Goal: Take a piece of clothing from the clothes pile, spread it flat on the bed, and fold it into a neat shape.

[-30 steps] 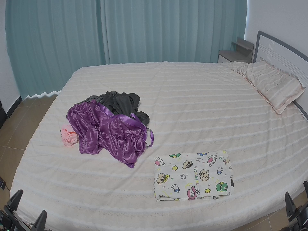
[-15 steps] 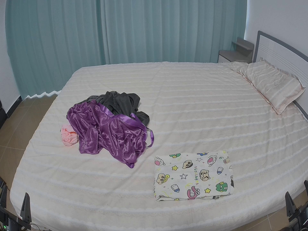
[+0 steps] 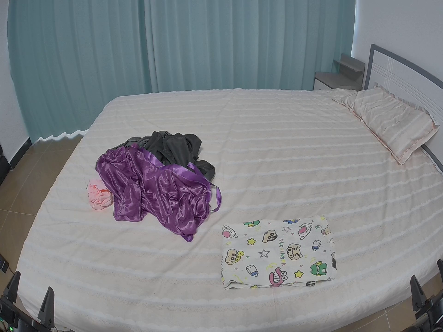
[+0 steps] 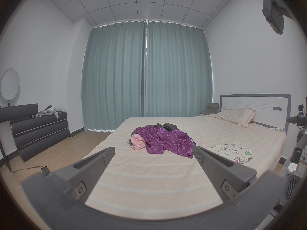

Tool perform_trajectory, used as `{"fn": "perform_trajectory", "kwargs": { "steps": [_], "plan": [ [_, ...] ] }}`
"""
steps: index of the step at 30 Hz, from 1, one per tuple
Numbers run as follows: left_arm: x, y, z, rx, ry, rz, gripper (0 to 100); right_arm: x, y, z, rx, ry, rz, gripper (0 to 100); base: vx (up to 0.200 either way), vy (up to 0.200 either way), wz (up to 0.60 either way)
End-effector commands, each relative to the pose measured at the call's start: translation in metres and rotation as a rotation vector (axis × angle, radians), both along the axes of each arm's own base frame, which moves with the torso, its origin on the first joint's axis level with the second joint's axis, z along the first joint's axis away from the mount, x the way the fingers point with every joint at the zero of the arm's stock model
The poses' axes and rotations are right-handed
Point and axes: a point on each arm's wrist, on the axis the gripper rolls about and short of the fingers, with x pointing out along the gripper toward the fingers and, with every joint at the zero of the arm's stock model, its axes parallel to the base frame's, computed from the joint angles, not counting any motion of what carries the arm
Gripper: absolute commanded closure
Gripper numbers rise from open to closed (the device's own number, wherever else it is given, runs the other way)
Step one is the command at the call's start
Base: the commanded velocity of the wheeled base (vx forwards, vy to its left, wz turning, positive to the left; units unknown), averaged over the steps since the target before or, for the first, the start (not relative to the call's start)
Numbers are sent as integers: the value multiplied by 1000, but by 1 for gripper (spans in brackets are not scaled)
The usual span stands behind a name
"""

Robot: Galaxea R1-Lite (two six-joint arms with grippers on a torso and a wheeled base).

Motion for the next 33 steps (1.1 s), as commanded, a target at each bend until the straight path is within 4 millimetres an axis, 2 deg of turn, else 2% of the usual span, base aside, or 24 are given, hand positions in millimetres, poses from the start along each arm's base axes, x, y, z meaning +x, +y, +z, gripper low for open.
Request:
{"fn": "perform_trajectory", "kwargs": {
  "steps": [1, 33],
  "plan": [
    [0, 0, -5, 0, 2, 1, 0, 1, 0, -5, -1, 20, 2, 0, 0, 0, 0],
    [0, 0, -5, -5, 1, -1, 0, 1, 0, -5, 2, 17, 0, 0, 0, 0, 0]
  ]
}}
